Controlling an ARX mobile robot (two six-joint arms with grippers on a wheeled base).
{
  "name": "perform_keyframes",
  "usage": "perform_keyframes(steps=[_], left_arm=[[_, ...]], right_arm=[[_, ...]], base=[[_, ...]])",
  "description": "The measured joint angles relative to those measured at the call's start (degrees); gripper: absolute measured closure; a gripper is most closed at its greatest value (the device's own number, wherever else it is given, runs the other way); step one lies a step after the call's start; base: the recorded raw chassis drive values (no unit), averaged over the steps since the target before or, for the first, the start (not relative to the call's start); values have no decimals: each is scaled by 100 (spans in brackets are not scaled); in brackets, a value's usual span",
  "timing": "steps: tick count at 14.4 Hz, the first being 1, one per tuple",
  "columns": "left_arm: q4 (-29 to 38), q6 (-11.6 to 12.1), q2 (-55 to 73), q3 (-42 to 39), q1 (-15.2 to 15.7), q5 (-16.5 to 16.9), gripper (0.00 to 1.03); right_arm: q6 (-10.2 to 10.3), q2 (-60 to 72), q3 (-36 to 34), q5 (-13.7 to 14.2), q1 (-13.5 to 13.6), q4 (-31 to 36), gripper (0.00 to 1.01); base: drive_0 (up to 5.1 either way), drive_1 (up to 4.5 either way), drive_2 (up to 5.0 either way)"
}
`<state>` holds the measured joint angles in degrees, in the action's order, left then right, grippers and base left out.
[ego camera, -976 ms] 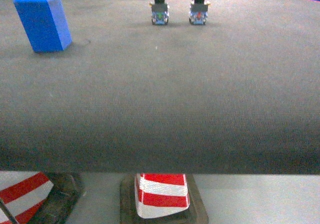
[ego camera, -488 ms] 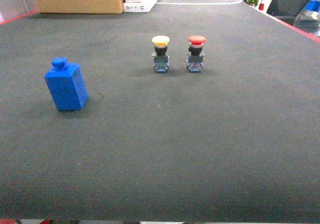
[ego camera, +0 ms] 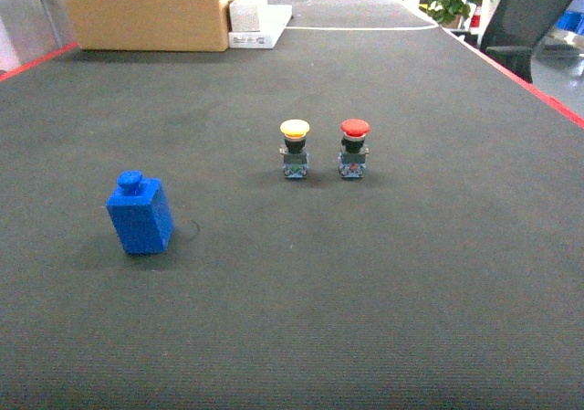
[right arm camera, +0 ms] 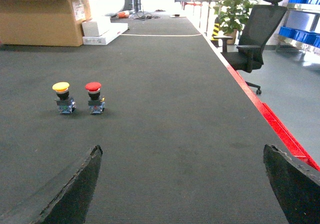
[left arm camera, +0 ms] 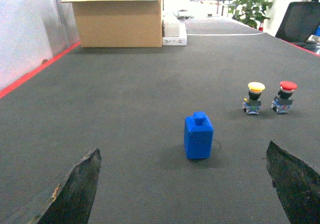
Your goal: Pick blue part to blue bin on bottom shelf
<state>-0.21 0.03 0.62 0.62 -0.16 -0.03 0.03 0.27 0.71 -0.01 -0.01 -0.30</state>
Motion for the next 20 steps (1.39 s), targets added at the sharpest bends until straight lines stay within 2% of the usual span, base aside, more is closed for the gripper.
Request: perform_keyframes(steps=[15, 16, 17, 18, 19, 20], left_arm=[[-2, 0, 0, 0, 0, 2, 5], [-129, -15, 35, 22, -57, -166, 5], [-400, -146, 503, 170, -560, -1259, 5], [140, -166, 1390, 205, -990, -2131, 5], [988, -251, 2280, 203, -1117, -2627, 5], [2162, -308, 3493, 260, -1303, -2651, 5]], right_arm=[[0, 0, 0, 2, 0, 2, 3], [0, 0, 0, 2, 0, 2, 3], [-2, 0, 0, 9, 0, 0, 3], [-2, 0, 0, -9, 0, 4, 3], [-2, 0, 0, 7, -4, 0, 3], [-2, 0, 0, 0, 2, -2, 3]], base=[[0, 0, 0], [0, 0, 0], [0, 0, 0], [0, 0, 0], [0, 0, 0], [0, 0, 0]])
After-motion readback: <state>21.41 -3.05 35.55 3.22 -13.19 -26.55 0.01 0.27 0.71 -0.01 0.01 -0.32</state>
